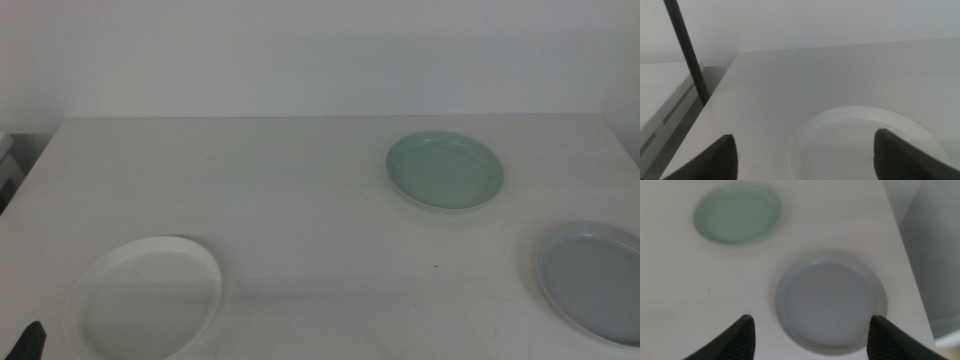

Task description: Stack the three bowls on top of each other.

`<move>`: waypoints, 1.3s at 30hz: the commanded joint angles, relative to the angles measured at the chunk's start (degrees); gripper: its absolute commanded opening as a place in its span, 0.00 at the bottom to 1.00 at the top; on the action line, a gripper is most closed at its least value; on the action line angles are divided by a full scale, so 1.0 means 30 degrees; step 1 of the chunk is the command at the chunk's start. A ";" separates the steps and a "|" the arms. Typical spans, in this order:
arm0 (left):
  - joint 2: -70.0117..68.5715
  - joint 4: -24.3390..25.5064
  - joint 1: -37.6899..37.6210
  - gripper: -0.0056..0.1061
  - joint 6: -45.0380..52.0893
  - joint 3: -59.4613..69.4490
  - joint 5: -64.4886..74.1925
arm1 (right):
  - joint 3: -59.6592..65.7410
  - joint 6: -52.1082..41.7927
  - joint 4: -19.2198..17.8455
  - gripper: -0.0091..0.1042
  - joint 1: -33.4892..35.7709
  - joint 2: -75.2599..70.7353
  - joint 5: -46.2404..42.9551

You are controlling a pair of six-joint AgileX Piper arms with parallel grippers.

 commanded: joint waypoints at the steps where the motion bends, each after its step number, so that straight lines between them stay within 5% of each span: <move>1: -0.0258 -0.0211 -0.0095 0.99 -0.0101 -0.0088 -0.1346 | -0.1819 0.0148 -0.0123 0.59 0.0000 0.1707 0.0411; 9: -0.0258 -0.0211 -0.0095 0.99 -0.0101 -0.0088 -0.1346 | -0.3166 -0.0053 0.0462 0.59 -0.0823 0.5784 0.0602; 19: -0.0258 -0.0211 -0.0095 0.99 -0.0101 -0.0088 -0.1346 | -0.4386 -0.2042 0.2055 0.59 -0.5116 1.0674 -0.0453; 26: -0.0258 -0.0211 -0.0095 0.99 -0.0101 -0.0088 -0.1346 | -0.6369 -0.3423 0.1813 0.54 -0.7916 1.5046 -0.0388; 39: -0.0258 -0.0211 -0.0095 0.99 -0.0101 -0.0088 -0.1346 | -0.7761 -0.5870 0.2395 0.44 -0.8448 2.1169 -0.0619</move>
